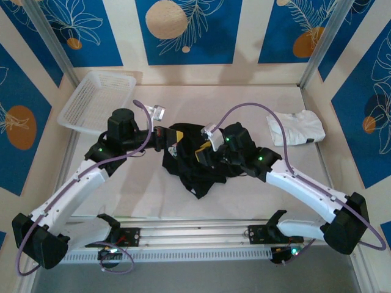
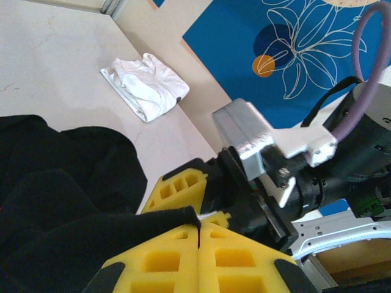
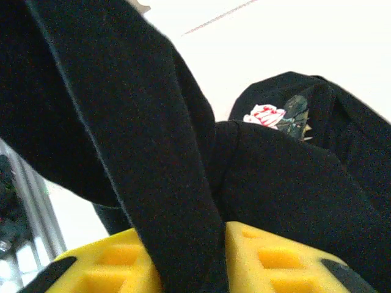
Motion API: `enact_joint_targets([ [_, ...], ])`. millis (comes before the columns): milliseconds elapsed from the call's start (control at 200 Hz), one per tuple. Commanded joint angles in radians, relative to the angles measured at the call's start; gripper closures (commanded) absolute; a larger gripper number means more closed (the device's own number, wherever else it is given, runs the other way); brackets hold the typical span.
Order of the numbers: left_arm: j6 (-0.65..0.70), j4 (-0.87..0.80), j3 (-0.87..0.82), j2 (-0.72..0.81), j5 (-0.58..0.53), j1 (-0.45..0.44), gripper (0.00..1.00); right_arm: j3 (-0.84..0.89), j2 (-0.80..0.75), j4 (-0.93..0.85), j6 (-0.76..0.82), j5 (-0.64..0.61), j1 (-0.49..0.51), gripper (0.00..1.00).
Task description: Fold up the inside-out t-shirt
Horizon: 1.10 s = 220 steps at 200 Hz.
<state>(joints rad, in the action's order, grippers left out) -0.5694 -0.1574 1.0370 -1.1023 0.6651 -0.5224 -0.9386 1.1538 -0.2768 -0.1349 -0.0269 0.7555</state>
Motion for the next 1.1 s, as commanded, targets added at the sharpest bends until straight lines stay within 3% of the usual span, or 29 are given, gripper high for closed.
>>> enact_joint_targets([
  [0,0.036,-0.025,0.031,-0.001,-0.019,-0.011,1.0,-0.028,-0.014,0.027,0.004,0.004,-0.005,0.82],
  [165,0.093,-0.162,0.056,-0.031,-0.215,-0.008,1.0,-0.047,-0.046,0.089,-0.115,0.127,-0.048,0.97],
  [415,0.104,-0.209,-0.005,-0.011,-0.391,0.007,1.0,-0.128,0.049,0.13,-0.255,0.134,-0.038,1.0],
  [545,0.095,-0.219,-0.056,0.019,-0.42,0.008,0.89,-0.16,0.121,0.151,-0.295,0.118,-0.016,1.0],
  [780,0.031,-0.168,-0.163,0.073,-0.334,0.0,0.68,-0.202,0.198,0.16,-0.308,0.117,-0.001,1.0],
  [1095,0.085,-0.299,-0.217,0.114,-0.567,-0.001,0.41,-0.212,0.201,0.143,-0.294,0.109,0.0,1.0],
])
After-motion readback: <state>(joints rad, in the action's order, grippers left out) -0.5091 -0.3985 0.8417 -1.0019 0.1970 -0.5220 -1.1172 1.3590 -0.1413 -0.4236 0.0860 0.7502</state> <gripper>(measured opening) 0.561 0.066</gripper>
